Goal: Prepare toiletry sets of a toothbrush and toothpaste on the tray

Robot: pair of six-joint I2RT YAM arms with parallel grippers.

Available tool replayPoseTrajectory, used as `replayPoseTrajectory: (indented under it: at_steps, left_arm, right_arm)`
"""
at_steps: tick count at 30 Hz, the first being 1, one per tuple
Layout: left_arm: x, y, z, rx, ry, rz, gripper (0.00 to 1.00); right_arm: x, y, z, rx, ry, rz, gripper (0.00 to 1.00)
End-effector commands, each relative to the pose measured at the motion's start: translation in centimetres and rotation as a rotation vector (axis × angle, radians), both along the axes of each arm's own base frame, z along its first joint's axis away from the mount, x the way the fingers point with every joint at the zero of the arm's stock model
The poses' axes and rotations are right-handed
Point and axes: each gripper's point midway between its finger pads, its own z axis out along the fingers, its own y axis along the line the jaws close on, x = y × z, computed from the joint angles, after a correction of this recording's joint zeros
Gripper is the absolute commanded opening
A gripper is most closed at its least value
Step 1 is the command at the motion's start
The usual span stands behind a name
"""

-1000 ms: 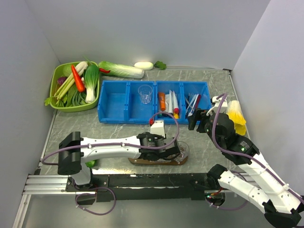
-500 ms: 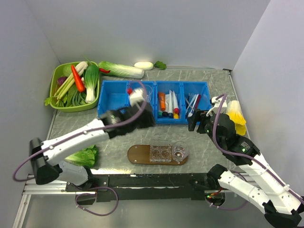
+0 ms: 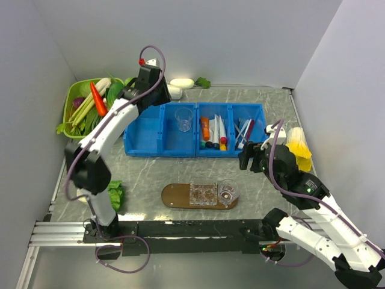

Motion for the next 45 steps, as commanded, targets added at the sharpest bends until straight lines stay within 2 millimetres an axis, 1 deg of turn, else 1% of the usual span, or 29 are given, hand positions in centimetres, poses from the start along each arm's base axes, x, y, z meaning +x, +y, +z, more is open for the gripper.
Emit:
replayPoseTrajectory:
  at_steps: [1, 2, 3, 4, 5, 7, 10, 12, 13, 15, 16, 17, 19, 22, 26, 32, 38, 39, 45]
  left_arm:
    - [3.1, -0.1, -1.8, 0.021, 0.035, -0.049, 0.36]
    - [3.9, -0.3, -3.6, 0.046, 0.067, -0.043, 0.35]
    - [4.4, -0.6, -3.4, 0.046, 0.061, -0.047, 0.35]
    - [4.7, -0.6, -3.9, 0.058, 0.066, -0.045, 0.35]
    - [5.1, -0.8, -5.1, 0.072, 0.084, -0.043, 0.35]
    - [5.4, -0.8, -5.6, 0.093, 0.083, -0.039, 0.34]
    - [5.8, -1.0, -7.4, 0.127, 0.101, -0.047, 0.33]
    - [5.8, -1.0, -8.1, 0.147, 0.112, -0.047, 0.32]
    - [5.8, -1.2, -8.9, 0.160, 0.124, -0.056, 0.32]
    - [5.8, -1.6, -9.3, 0.167, 0.131, -0.063, 0.32]
    - [5.7, -2.0, -9.9, 0.181, 0.140, -0.075, 0.32]
    - [5.8, -2.0, -9.8, 0.196, 0.137, -0.072, 0.31]
    - [5.9, -2.3, -10.7, 0.225, 0.148, -0.081, 0.30]
    - [5.8, -2.5, -11.5, 0.238, 0.164, -0.086, 0.30]
    - [5.4, -2.4, -12.7, 0.263, 0.179, -0.089, 0.30]
    - [5.4, -1.8, -14.1, 0.301, 0.198, -0.081, 0.31]
    - [5.3, -2.0, -15.5, 0.305, 0.222, -0.093, 0.31]
    - [5.3, -1.9, -16.0, 0.312, 0.233, -0.092, 0.31]
    - [5.3, -2.0, -16.8, 0.312, 0.244, -0.099, 0.29]
  right_arm:
    - [-0.4, -0.4, 1.4, 0.023, -0.016, -0.006, 0.82]
    - [-0.4, -0.4, 1.4, 0.020, -0.012, -0.008, 0.82]
    - [-0.4, -0.5, 1.3, 0.016, -0.006, -0.012, 0.82]
    - [-0.4, -0.5, 1.1, 0.012, -0.002, -0.013, 0.82]
    - [-0.4, -0.5, 1.0, 0.008, 0.002, -0.017, 0.82]
    - [-0.3, -0.5, 0.9, 0.003, 0.009, -0.019, 0.82]
    - [-0.3, -0.3, 0.5, 0.002, 0.023, -0.016, 0.82]
    - [-0.2, -0.2, 0.5, 0.003, 0.025, -0.016, 0.82]
    - [-0.2, -0.1, 0.5, 0.005, 0.025, -0.011, 0.82]
    - [-0.1, 0.0, 0.4, 0.005, 0.026, -0.012, 0.82]
    - [0.0, 0.1, 0.3, 0.003, 0.029, -0.007, 0.82]
    - [0.0, 0.1, 0.2, 0.001, 0.032, -0.008, 0.82]
    - [0.1, 0.2, 0.1, -0.001, 0.036, -0.007, 0.82]
    - [0.0, 0.3, 0.0, 0.000, 0.038, -0.003, 0.82]
    - [0.0, 0.2, -0.1, 0.001, 0.038, -0.007, 0.82]
    - [0.1, 0.2, -0.3, -0.003, 0.044, -0.008, 0.82]
    - [0.1, 0.3, -0.4, 0.001, 0.051, -0.010, 0.82]
    - [0.2, 0.4, -0.4, -0.001, 0.051, -0.008, 0.82]
    - [0.2, 0.4, -0.6, 0.000, 0.052, -0.010, 0.82]
